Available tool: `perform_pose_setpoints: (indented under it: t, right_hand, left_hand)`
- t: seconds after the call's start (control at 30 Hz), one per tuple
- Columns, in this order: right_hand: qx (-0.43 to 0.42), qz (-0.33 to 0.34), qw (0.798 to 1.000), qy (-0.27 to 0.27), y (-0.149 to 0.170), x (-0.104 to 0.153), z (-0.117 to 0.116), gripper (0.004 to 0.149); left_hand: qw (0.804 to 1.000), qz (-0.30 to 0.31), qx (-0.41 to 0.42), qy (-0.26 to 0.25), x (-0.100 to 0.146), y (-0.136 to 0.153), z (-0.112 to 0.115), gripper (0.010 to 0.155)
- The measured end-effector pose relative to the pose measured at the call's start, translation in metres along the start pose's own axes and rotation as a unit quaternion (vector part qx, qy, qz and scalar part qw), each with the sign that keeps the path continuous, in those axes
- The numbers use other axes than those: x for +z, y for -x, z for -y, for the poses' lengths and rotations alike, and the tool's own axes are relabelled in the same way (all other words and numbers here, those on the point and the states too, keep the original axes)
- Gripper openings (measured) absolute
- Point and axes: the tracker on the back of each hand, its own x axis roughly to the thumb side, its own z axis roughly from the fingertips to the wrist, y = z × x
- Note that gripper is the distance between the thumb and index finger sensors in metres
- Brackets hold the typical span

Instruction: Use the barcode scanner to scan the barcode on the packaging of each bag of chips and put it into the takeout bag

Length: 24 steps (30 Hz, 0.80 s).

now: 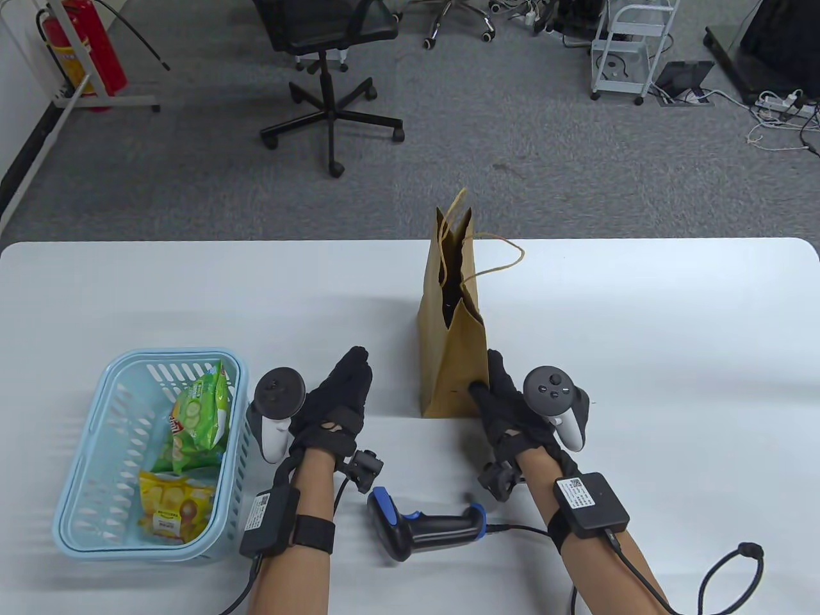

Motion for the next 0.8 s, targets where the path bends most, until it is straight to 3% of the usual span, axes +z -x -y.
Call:
perform_pose_setpoints:
  t: [0.13,0.2,0.47,0.6,0.8]
  right_hand:
    - [-0.001,0.014,1.0,-0.003,-0.005,0.004,0.006,0.084]
    - [0.037,0.033,0.999,0.011,-0.016,0.012,0.015,0.089]
    - [0.095,0.175,0.979,0.034,-0.057,0.061,0.034,0.091]
    - [0.145,0.244,0.958,0.034,-0.072,0.081,0.026,0.088]
    - [0.176,0.305,0.936,-0.031,-0.09,0.1,-0.016,0.081]
  left_hand:
    - [1.0,0.0,-0.005,0.003,0.0,0.001,0.0,0.068]
    - [1.0,0.0,-0.006,0.004,0.0,0.001,0.0,0.068]
    - [1.0,-0.001,-0.02,-0.002,0.002,0.002,-0.003,0.068]
    - [0.999,-0.004,-0.041,-0.005,0.003,0.003,-0.005,0.069]
    - [0.999,-0.004,-0.054,-0.002,0.005,0.004,-0.005,0.069]
